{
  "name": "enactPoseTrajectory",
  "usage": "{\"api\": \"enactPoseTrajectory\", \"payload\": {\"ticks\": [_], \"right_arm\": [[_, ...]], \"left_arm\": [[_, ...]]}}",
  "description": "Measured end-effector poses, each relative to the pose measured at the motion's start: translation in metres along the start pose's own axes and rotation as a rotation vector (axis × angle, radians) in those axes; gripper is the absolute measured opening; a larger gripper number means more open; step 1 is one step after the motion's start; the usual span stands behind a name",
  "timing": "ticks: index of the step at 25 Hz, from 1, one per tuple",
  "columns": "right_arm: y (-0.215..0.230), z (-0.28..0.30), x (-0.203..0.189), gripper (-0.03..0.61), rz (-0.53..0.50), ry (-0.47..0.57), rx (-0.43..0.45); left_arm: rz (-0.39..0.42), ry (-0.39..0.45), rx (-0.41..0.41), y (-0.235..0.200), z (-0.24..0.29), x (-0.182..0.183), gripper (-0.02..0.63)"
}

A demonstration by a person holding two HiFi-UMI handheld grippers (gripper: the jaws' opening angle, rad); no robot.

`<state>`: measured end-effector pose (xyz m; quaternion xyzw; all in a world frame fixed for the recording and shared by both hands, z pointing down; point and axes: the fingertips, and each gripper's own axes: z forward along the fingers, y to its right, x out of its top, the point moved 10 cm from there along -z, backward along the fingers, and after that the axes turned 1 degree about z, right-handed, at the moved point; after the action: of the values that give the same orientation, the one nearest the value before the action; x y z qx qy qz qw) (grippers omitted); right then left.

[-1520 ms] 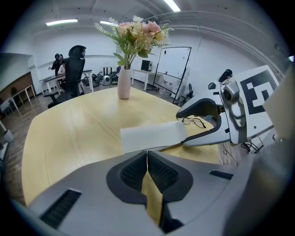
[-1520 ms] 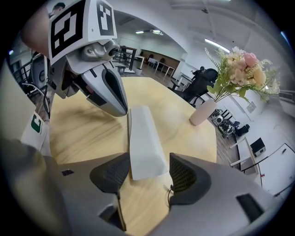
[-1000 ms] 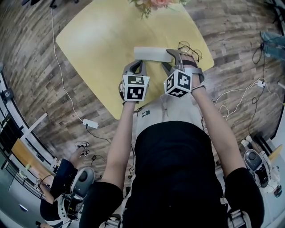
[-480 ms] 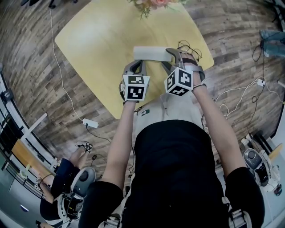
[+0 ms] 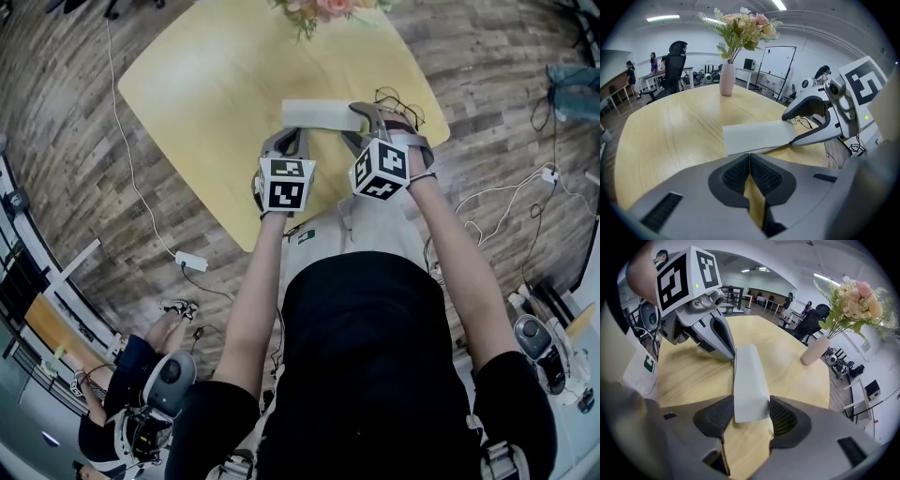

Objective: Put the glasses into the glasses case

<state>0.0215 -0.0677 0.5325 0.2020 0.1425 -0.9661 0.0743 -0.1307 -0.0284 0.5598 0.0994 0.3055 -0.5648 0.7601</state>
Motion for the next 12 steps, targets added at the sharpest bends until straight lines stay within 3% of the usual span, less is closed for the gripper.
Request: {"api": "enactPoseTrajectory", "payload": {"ticks": [12], "right_arm": [[0.0054, -0.0035, -0.0012, 0.249, 0.028, 0.011, 0.029]], "left_arm": [[-0.009, 0.003, 0.002, 0.0017, 0.0002, 0.0021, 0.023]]}}
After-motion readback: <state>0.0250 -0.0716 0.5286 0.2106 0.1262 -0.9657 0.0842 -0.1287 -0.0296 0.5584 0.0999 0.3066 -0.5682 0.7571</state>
